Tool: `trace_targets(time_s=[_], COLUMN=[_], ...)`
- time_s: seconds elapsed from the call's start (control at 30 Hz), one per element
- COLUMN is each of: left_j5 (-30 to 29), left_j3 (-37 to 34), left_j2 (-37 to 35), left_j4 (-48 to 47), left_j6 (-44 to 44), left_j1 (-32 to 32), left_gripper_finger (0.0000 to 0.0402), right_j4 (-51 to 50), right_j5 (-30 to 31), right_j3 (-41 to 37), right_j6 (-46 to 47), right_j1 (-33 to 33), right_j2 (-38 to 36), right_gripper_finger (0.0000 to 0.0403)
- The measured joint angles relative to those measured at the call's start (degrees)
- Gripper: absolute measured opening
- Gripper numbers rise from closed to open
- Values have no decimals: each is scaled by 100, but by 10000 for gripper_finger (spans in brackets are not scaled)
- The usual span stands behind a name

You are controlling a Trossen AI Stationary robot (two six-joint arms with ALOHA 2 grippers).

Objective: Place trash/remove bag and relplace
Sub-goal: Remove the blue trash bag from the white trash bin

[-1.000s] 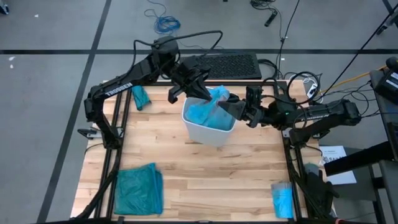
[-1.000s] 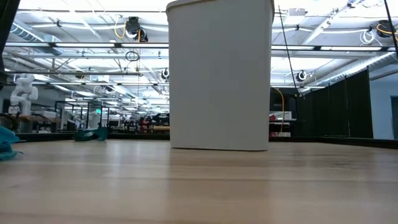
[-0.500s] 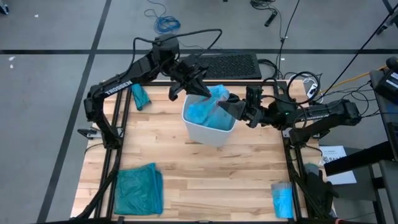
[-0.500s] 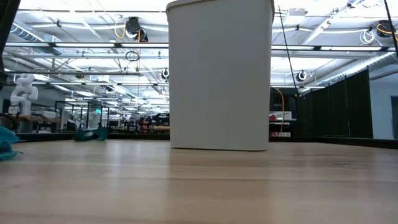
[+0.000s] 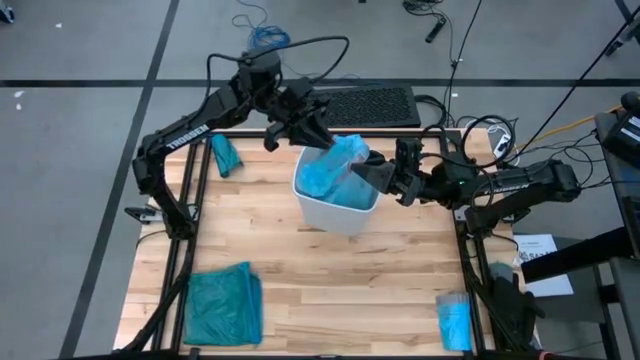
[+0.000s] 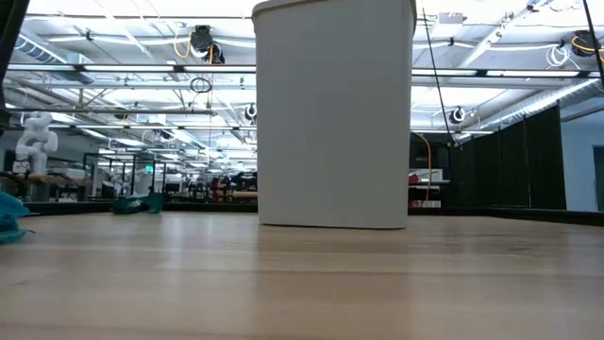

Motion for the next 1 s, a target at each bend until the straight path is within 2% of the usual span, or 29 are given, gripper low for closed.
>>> trace_targets(time_s=[0.23, 0.5, 0.63, 0.77, 0.9, 1.0], left_j5=[-31, -63, -18, -41, -250, -396], left_j3=[2, 5, 7, 7, 4, 4], left_j2=[-193, -385, -369, -369, -367, -369], left_j4=[90, 121, -210, -822, -957, -932], left_j6=[40, 13, 71, 555, 776, 813], left_j1=[93, 247, 251, 193, 56, -41], left_gripper_finger=[153, 156, 155, 155, 155, 155], right_j4=[0, 8, 7, 742, 320, 274], right_j5=[0, -2, 122, -428, 104, -93], right_j3=[0, 0, 0, 4, 13, 7], right_j6=[-24, -24, -22, -348, -215, -141], right_j1=[0, 0, 2, 0, -3, -13], right_j2=[0, 0, 0, 24, -82, 3], right_gripper_finger=[0, 0, 0, 0, 0, 0])
